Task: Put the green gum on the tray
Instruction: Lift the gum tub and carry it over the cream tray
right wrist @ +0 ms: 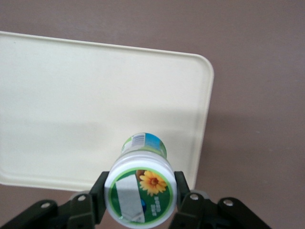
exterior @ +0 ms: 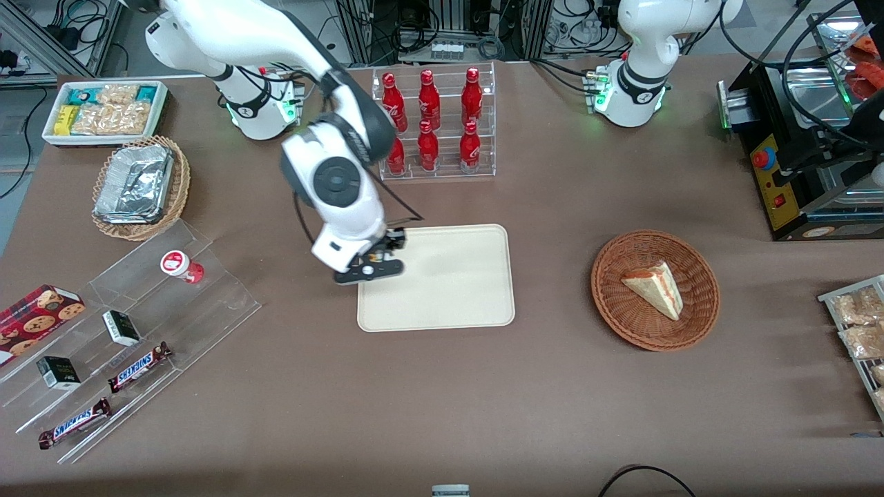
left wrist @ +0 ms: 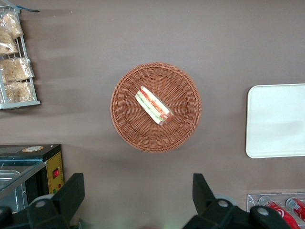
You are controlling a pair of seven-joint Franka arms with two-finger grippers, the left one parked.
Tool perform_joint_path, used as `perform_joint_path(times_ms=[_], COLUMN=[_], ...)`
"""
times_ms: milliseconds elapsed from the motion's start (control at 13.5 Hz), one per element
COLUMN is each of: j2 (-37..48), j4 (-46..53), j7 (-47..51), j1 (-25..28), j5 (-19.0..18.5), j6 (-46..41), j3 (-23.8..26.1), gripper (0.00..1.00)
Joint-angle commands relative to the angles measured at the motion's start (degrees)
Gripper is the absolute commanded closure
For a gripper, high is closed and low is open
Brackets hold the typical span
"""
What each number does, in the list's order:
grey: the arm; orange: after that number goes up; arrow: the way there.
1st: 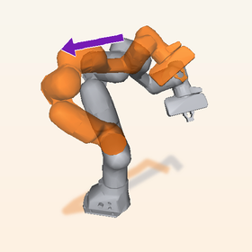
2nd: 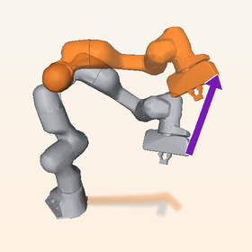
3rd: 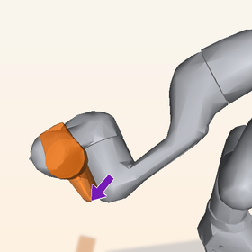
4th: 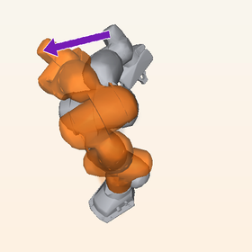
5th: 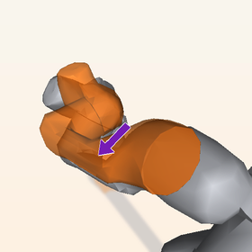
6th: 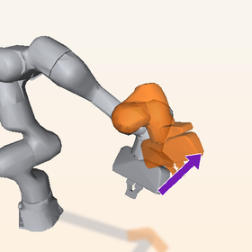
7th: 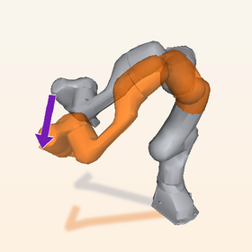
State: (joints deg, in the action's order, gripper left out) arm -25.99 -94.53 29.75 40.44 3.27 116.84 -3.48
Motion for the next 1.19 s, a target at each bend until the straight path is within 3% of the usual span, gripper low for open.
perform_joint_path(times_ms=[0, 297, 1041, 1115], j2=[-7.2, -12.8, -15.8, -16.1], j4=[7.9, 8.5, 8.4, 8.4], j7=[5.6, 10.9, 10.6, 10.4], j1=[2.8, 5.4, 5.7, 5.7], j5=[0.8, 0.8, -0.2, -0.3], j6=[0.8, 10.2, 12.3, 12.4], j3=[-0.7, -0.7, -0.9, -0.9], gripper=[1.00, 1.00, 1.00, 0.78])
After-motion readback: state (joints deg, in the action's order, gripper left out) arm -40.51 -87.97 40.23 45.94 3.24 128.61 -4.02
